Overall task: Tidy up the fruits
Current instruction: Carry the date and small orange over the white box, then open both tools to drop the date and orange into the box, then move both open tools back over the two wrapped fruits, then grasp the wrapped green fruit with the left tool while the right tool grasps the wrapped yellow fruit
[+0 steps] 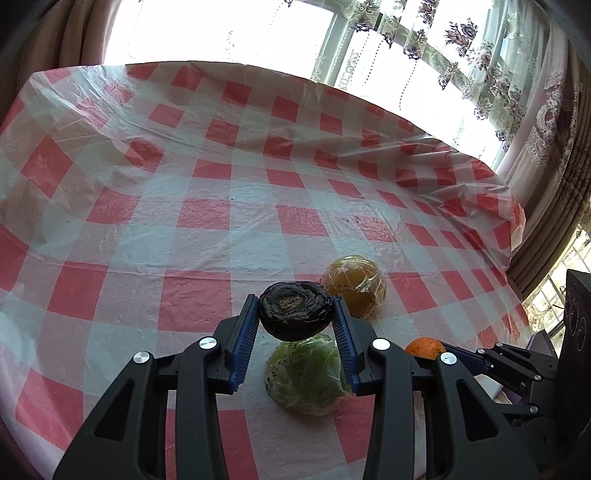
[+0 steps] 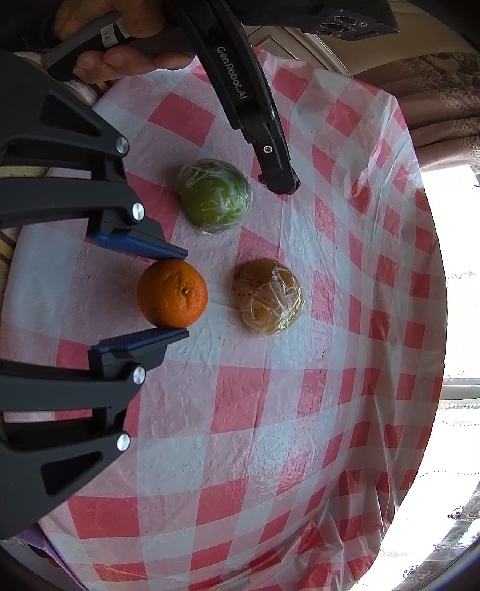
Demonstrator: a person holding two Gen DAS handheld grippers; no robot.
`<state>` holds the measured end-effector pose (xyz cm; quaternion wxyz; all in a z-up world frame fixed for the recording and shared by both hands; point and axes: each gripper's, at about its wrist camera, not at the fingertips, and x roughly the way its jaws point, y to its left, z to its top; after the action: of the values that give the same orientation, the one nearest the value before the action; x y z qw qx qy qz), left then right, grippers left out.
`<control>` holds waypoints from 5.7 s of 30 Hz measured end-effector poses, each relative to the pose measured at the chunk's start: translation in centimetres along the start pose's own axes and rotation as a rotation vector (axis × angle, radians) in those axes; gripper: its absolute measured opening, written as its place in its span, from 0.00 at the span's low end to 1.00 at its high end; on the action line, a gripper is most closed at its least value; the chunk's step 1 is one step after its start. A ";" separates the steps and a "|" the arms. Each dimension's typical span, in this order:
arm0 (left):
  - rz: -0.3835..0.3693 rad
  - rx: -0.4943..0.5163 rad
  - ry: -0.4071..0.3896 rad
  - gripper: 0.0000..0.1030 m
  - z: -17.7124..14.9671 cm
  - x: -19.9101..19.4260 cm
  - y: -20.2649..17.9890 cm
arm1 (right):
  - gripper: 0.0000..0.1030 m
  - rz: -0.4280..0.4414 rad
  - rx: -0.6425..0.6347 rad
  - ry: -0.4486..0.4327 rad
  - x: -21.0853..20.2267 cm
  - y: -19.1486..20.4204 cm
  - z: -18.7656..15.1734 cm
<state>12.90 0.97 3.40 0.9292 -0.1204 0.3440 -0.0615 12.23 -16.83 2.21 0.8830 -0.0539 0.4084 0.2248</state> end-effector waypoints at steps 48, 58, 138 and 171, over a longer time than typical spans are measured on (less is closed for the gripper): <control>-0.314 0.627 0.201 0.37 -9.3 0.0 -30.3 | 0.36 -0.262 0.429 -0.043 -14.4 -24.4 -14.7; -0.415 0.817 0.322 0.37 -13.6 1.4 -36.0 | 0.36 -0.298 0.432 0.075 -12.8 -28.1 -16.3; 0.144 0.257 0.159 0.86 -3.5 -2.8 -3.6 | 0.98 -0.339 0.235 -0.133 -12.1 -15.6 -7.0; 0.135 0.260 0.213 0.55 -2.8 2.4 -1.7 | 0.98 -0.048 0.032 -0.055 1.9 -2.6 4.3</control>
<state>12.82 -1.61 0.35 0.8973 0.0313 0.4368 -0.0552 17.47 -17.29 3.37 0.8998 -0.0431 0.3861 0.1985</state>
